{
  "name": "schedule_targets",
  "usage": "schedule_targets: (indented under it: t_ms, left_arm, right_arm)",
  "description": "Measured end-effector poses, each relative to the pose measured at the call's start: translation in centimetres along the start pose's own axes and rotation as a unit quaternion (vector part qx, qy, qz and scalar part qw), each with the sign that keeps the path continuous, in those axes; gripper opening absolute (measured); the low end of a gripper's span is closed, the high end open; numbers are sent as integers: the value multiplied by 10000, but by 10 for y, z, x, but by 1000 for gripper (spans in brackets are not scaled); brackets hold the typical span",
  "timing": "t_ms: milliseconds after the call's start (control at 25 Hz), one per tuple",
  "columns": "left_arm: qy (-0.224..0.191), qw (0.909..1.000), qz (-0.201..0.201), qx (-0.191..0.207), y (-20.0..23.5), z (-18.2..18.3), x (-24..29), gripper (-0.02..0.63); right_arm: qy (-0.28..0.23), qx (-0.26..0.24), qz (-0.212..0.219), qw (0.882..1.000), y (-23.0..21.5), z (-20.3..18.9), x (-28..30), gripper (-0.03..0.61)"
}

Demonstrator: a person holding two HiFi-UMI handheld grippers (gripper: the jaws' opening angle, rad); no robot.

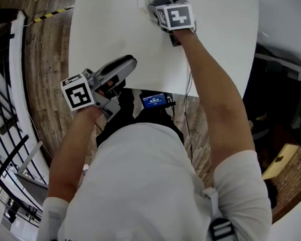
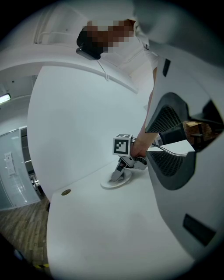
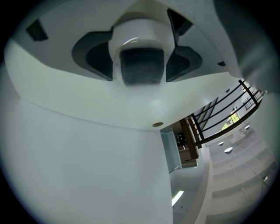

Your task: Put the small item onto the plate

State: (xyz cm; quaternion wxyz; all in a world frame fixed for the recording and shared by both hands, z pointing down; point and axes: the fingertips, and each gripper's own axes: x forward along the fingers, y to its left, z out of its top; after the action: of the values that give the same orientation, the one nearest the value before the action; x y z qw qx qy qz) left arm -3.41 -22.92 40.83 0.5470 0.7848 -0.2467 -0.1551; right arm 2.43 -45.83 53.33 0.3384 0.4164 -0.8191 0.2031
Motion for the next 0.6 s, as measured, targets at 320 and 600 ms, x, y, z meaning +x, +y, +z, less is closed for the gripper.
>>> schedule_targets:
  t_ms: [320,600]
  left_arm:
    - [60,9999,-75,-31,2,-2,0,110]
    - [66,9999,-157,-3,-2,-2,2,110]
  right_arm:
    - [-57,105,-50,9999,-2,-3,-5,370]
    - [-197,233,10,9995,0,3,-17,370]
